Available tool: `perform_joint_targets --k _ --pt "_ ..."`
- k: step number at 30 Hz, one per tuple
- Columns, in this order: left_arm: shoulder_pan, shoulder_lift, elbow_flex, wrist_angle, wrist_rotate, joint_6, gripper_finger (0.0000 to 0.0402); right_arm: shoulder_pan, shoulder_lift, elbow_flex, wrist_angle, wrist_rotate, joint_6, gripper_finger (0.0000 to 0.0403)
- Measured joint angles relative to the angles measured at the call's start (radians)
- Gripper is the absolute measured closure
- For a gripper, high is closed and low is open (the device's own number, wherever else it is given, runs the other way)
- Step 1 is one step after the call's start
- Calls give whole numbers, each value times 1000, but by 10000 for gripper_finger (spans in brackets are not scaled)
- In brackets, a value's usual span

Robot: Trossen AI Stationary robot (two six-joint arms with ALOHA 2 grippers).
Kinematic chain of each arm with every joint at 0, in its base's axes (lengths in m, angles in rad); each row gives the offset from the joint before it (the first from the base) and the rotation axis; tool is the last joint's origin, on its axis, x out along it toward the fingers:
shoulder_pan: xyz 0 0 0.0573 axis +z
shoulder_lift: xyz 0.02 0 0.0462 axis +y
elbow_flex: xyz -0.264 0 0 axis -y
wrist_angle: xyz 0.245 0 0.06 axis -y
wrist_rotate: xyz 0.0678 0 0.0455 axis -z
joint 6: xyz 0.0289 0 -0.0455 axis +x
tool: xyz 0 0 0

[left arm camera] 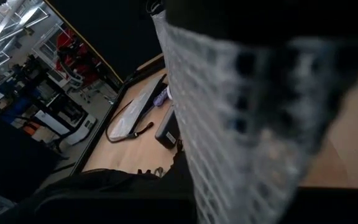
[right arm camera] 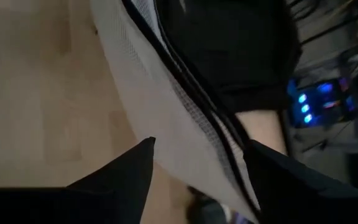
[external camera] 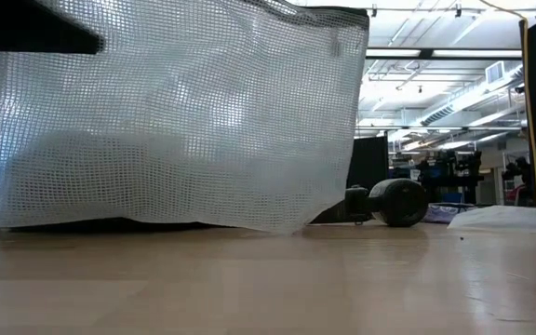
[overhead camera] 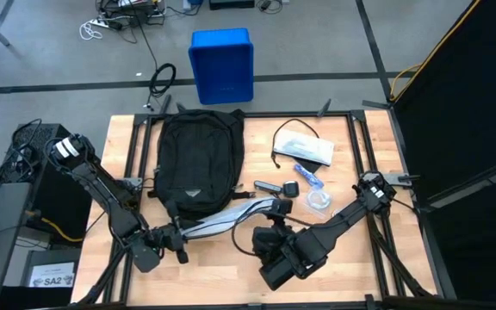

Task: Unpack backpack
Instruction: Put the mini fan into the zip bag

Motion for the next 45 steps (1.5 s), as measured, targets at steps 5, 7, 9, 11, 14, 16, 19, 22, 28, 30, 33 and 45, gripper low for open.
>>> perform_joint_targets --k 5,7,9,11,14,16,19,22,28,30,33,45 --pt "-2 0 0 -6 0 1 402 -29 1 -60 3 -143 50 194" --pt "-2 0 0 -22 0 -3 402 -32 4 -117 -1 -182 75 197" --pt "-6 0 0 -58 1 -31 402 -31 4 -169 1 -224 102 198" --pt "-14 -3 0 -94 0 -71 402 -30 4 -210 1 -264 130 199" --pt "-24 -3 0 -137 2 -109 402 -36 5 -249 1 -283 154 193" --pt "-33 -6 0 -152 11 -132 402 -51 4 -269 1 -284 164 188" --pt "-44 -26 0 -179 36 -175 402 -95 4 -315 2 -287 183 181" --pt "-68 -57 0 -235 40 -230 402 -146 4 -381 1 -321 173 176" --pt "-119 -75 1 -376 42 -379 402 -244 4 -462 1 -327 78 169" --pt "-132 -72 1 -425 53 -430 402 -274 4 -465 0 -327 41 169" --pt "-146 -69 1 -488 68 -507 402 -316 2 -465 1 -327 -28 173" --pt "-190 -69 1 -523 25 -516 402 -415 -273 -465 9 -260 -125 204"
